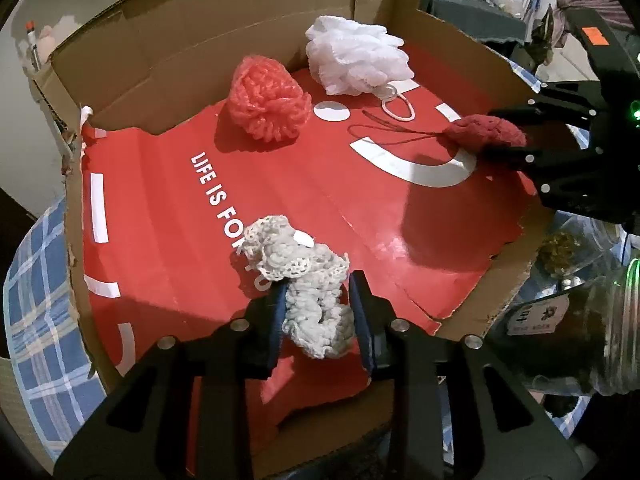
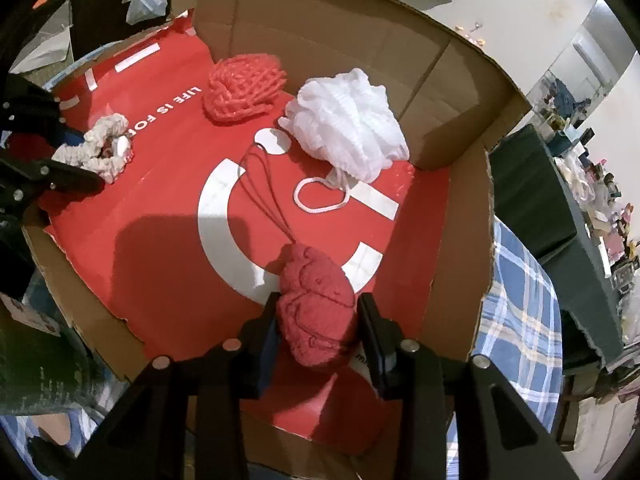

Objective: Organize soft objects
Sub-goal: 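Open the left tool to drop the scrunchie while the right tool releases the red ball, then withdraw both tools from the box back over the table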

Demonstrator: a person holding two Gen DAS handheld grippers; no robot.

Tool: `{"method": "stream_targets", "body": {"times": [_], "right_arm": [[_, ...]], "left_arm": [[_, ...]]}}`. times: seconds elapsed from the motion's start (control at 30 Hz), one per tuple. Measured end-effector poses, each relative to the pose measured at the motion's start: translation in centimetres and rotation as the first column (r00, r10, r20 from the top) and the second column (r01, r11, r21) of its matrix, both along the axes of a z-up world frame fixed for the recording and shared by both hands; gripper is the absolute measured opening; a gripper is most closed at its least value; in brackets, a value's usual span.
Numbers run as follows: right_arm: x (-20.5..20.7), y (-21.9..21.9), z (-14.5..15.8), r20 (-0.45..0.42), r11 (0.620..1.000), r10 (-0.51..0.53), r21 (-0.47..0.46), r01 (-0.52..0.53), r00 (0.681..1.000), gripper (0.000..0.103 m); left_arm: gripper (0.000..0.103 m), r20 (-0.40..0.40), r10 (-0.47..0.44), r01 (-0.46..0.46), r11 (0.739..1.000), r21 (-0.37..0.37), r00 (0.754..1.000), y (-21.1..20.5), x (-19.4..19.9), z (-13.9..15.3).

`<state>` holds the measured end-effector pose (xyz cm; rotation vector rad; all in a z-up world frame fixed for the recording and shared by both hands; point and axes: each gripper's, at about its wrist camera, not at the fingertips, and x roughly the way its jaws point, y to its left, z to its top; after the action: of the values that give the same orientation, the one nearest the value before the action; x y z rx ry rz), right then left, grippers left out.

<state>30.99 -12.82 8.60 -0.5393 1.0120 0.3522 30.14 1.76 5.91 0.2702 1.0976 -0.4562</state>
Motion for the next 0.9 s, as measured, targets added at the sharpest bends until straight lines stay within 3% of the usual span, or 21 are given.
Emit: {"method": "stream_targets", "body": {"times": [0.03, 0.07, 0.13, 0.43, 0.53, 0.6, 0.73, 0.9], "right_arm": [[-0.1, 0.0, 0.0, 0.001, 1.0, 0.002, -0.004, -0.002, 1.0, 0.04], [0.0, 0.0, -0.1, 0.001, 1.0, 0.004, -0.007, -0.004, 1.0, 0.041], [-0.1, 0.2, -0.2, -0.001, 1.0, 0.009, -0.013, -0.009, 1.0, 0.043], [-0.1, -0.7, 0.5, -0.003, 0.999, -0.008, 0.032, 0.008, 1.0, 0.062], [-0.6, -1.2, 1.8, 0.024, 0.998, -0.024, 0.058, 0.022, 0.999, 0.062], [-1.0, -1.5, 2.7, 0.039, 0.997, -0.032, 0.077, 0.029, 0.999, 0.064], [-2.7, -2.4, 5.6, 0.096, 0.991, -0.059, 0.123, 0.047, 0.994, 0.082], [-5.6, -3.7, 9.4, 0.179, 0.978, -0.096, 0.2, 0.059, 0.979, 0.092]], "left_arm": [[0.034, 0.0, 0.0, 0.0, 1.0, -0.003, 1.0, 0.1, 0.0, 0.1], [0.051, -0.002, 0.0, 0.0, 1.0, -0.01, 1.0, 0.1, -0.1, 0.1], [0.069, 0.017, 0.002, -0.001, 1.0, -0.029, 1.0, 0.3, -0.3, 0.6], [0.07, 0.082, 0.005, 0.001, 0.997, -0.081, 0.997, 0.6, -2.0, 3.7], [0.07, 0.108, 0.02, -0.009, 0.995, -0.103, 0.994, 0.8, -3.1, 4.8], [0.073, 0.125, 0.035, -0.019, 0.992, -0.125, 0.992, 0.9, -3.9, 5.7], [0.076, 0.188, 0.063, -0.033, 0.986, -0.162, 0.98, 1.1, -6.2, 7.8], [0.092, 0.288, 0.133, -0.059, 0.966, -0.251, 0.948, 1.5, -10.0, 10.6]]}}
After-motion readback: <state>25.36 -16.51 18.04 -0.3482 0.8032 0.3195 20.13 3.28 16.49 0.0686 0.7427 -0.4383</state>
